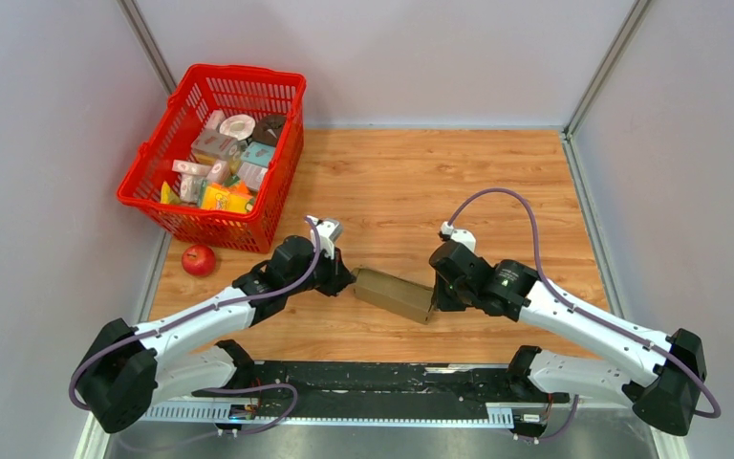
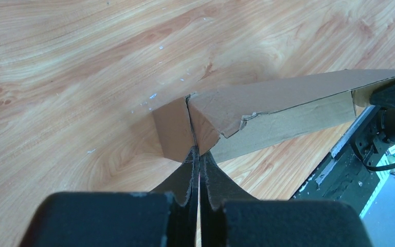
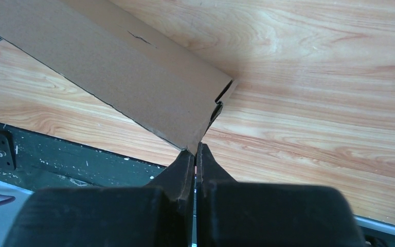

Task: Fold the paper box

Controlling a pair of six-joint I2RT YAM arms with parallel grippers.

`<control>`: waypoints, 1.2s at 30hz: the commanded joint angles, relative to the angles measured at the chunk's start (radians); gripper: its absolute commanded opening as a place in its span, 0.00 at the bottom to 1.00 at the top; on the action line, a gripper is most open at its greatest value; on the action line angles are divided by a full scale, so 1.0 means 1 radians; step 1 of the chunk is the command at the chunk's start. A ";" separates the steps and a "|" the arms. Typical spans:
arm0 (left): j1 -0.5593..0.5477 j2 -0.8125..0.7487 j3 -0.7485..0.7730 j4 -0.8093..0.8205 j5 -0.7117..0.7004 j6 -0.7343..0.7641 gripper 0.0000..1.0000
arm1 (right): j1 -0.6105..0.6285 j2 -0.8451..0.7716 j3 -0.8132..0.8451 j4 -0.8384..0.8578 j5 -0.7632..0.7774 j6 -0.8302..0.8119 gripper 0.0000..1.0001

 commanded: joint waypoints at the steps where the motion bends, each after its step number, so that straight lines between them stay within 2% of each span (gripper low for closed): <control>1: -0.006 0.026 -0.016 -0.049 0.001 -0.002 0.00 | -0.002 0.002 0.029 -0.039 0.019 -0.051 0.00; 5: -0.004 0.024 -0.016 -0.051 0.006 -0.004 0.00 | -0.002 0.003 0.019 -0.005 0.007 -0.037 0.00; 12: -0.004 0.013 -0.022 -0.051 -0.011 -0.007 0.00 | 0.006 0.016 -0.061 0.183 -0.034 0.027 0.00; 21: -0.007 -0.020 -0.043 -0.051 -0.058 -0.027 0.00 | 0.075 -0.020 -0.173 0.305 0.094 -0.019 0.00; 23: -0.007 -0.029 -0.054 -0.049 -0.081 -0.033 0.00 | 0.073 -0.041 -0.149 0.276 0.088 -0.053 0.11; 25: -0.007 -0.042 -0.068 -0.051 -0.094 -0.044 0.00 | 0.072 -0.064 -0.130 0.243 0.065 -0.050 0.32; 27: -0.009 -0.052 -0.071 -0.051 -0.107 -0.053 0.00 | 0.072 -0.107 -0.100 0.191 0.013 -0.011 0.44; 28: -0.009 -0.054 -0.074 -0.049 -0.112 -0.054 0.00 | 0.069 -0.121 -0.091 0.171 -0.001 0.018 0.63; 31: -0.013 -0.063 -0.072 -0.051 -0.115 -0.061 0.00 | 0.026 -0.196 -0.101 0.130 -0.053 0.177 0.88; 34: -0.021 -0.072 -0.065 -0.052 -0.127 -0.062 0.00 | -0.055 -0.294 -0.156 0.177 -0.099 0.308 0.96; 36: -0.024 -0.072 -0.063 -0.061 -0.137 -0.062 0.00 | -0.141 -0.348 -0.190 0.249 -0.145 0.364 0.95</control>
